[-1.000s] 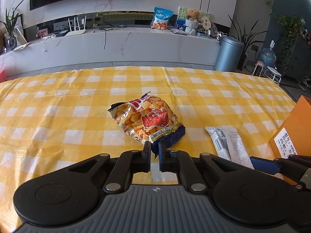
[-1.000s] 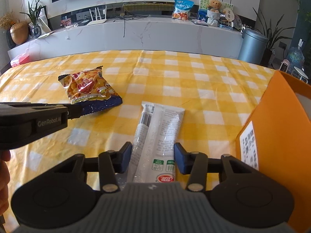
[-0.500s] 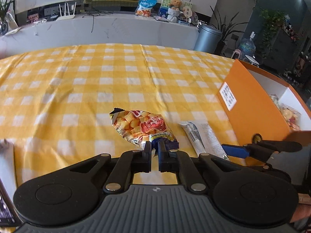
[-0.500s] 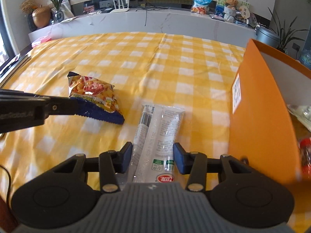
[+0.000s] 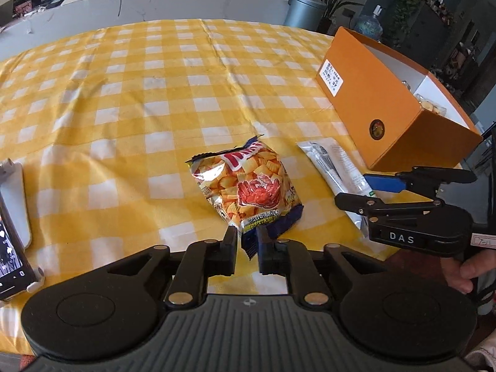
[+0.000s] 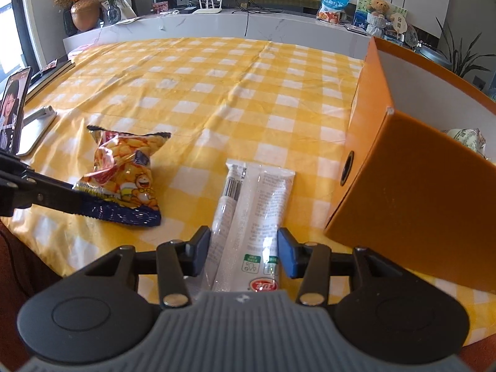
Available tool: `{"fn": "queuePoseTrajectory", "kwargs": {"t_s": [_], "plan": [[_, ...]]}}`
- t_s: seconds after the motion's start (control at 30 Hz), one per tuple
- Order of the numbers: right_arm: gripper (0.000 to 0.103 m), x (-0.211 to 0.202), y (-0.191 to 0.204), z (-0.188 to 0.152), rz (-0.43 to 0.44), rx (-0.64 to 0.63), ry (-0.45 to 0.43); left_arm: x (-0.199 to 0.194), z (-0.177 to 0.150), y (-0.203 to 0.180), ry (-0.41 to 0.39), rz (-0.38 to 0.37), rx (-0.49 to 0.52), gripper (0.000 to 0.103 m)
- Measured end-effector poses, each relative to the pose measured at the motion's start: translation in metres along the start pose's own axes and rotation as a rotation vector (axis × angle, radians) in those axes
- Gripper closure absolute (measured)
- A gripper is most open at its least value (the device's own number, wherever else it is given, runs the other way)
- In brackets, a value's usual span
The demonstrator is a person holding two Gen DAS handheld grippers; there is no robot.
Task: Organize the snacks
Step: 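Grasp the white long packet with the right tool while the left tool grasps the chip bag, then lift and carry the packet and chip bag over the orange box with both tools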
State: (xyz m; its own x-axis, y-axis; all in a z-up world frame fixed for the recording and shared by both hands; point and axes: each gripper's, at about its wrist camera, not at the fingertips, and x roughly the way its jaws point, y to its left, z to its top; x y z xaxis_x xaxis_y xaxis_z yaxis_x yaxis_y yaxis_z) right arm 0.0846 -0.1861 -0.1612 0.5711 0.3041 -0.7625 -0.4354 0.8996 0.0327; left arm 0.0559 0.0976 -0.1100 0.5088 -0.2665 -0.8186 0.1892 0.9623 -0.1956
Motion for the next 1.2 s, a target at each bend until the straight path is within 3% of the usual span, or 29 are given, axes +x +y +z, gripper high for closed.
{"fn": "queuePoseTrajectory", "kwargs": {"t_s": [0.03,0.07,0.1,0.13,0.17,0.3,0.6,0.73,1.03,1.1,1.2], "plan": [[0.055,-0.001,-0.001,0.001,0.002,0.006,0.004,-0.001,0.000,-0.003,-0.010,0.024,0.000,0.061],[0.054,-0.002,-0.001,0.001,0.005,0.012,0.006,-0.004,0.001,-0.006,-0.027,0.047,-0.009,0.051],[0.050,-0.003,-0.002,0.001,0.009,0.019,0.005,-0.007,0.002,-0.009,-0.045,0.061,-0.027,0.031],[0.046,-0.005,-0.003,0.001,0.008,0.024,0.000,-0.009,0.004,-0.011,-0.059,0.072,-0.053,0.018],[0.040,-0.007,-0.004,0.002,0.006,0.027,-0.007,-0.010,0.007,-0.013,-0.077,0.089,-0.095,0.015],[0.028,-0.009,-0.008,0.004,-0.006,0.044,-0.017,-0.003,0.016,-0.025,-0.108,0.142,-0.279,0.014],[0.023,-0.001,-0.011,0.012,-0.034,0.149,-0.036,0.025,0.018,-0.036,-0.139,0.276,-0.417,0.014],[0.027,0.009,-0.014,0.017,-0.032,0.210,-0.025,0.033,0.016,-0.039,-0.142,0.319,-0.415,0.015],[0.034,0.020,-0.002,0.010,-0.077,0.129,-0.016,0.039,0.007,-0.039,-0.150,0.313,-0.379,0.024],[0.045,0.020,0.003,0.007,-0.085,0.101,-0.035,0.038,0.006,-0.039,-0.159,0.306,-0.366,0.026],[0.052,0.018,0.005,0.007,-0.088,0.094,-0.047,0.038,0.005,-0.039,-0.167,0.294,-0.342,0.029]]}}
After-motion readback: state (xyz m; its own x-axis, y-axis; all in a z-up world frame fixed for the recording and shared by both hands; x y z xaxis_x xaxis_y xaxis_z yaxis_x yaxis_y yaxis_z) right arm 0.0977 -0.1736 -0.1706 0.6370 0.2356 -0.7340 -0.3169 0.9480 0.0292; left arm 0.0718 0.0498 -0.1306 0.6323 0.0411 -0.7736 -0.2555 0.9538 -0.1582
